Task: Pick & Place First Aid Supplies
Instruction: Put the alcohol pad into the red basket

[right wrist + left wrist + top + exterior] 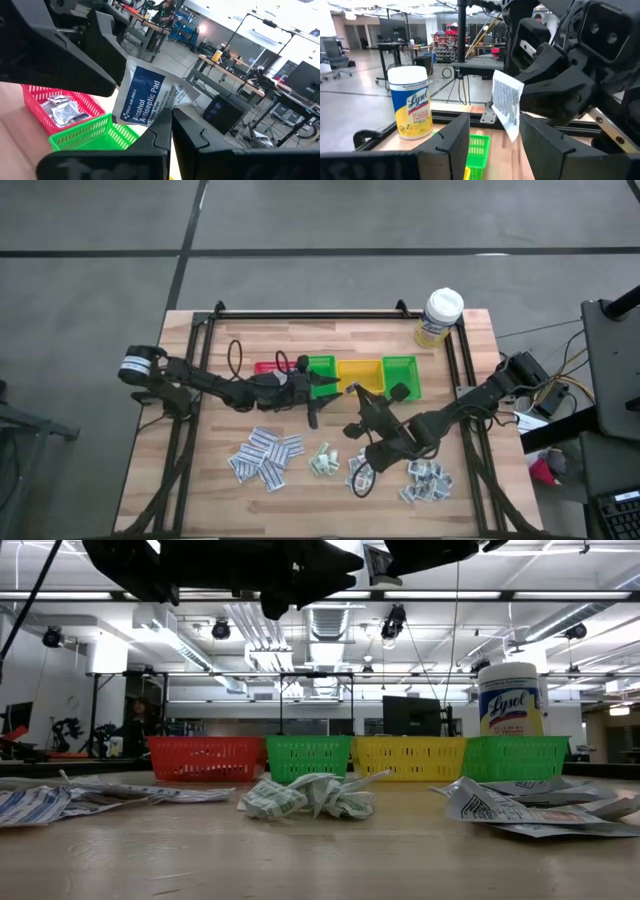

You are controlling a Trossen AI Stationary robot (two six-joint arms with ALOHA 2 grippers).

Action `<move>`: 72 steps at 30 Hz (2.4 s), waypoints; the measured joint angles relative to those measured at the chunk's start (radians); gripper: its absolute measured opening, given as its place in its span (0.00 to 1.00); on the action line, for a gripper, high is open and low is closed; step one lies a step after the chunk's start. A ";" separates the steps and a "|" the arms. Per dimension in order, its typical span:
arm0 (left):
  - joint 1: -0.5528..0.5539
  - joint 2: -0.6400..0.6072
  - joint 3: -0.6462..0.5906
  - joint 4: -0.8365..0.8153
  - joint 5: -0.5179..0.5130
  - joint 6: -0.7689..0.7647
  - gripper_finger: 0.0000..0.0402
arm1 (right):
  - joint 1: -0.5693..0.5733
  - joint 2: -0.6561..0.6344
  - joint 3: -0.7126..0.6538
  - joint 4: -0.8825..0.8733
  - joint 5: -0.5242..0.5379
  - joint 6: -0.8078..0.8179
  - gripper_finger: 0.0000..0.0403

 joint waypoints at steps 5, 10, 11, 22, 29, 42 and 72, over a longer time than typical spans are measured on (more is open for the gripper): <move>0.000 0.000 0.001 0.002 0.002 -0.024 0.43 | -0.001 0.000 0.000 0.014 0.000 -0.004 0.02; 0.000 0.000 0.023 -0.007 0.027 -0.038 0.43 | -0.011 0.000 0.000 0.060 -0.003 -0.055 0.02; 0.000 0.000 0.028 -0.016 0.027 -0.038 0.43 | -0.012 0.000 0.000 0.075 -0.003 -0.073 0.02; 0.005 0.000 0.045 -0.049 0.025 -0.039 0.43 | -0.014 0.000 -0.002 0.123 -0.027 -0.117 0.02; 0.006 0.000 0.054 -0.060 0.023 -0.041 0.41 | -0.013 0.000 -0.002 0.145 -0.053 -0.124 0.02; 0.017 -0.003 0.057 -0.129 0.022 -0.027 0.01 | -0.013 0.000 -0.008 0.168 -0.122 -0.192 0.02; 0.143 -0.380 0.054 -1.381 -0.209 -0.616 0.00 | -0.010 -0.011 -0.023 -0.444 -0.503 0.048 0.28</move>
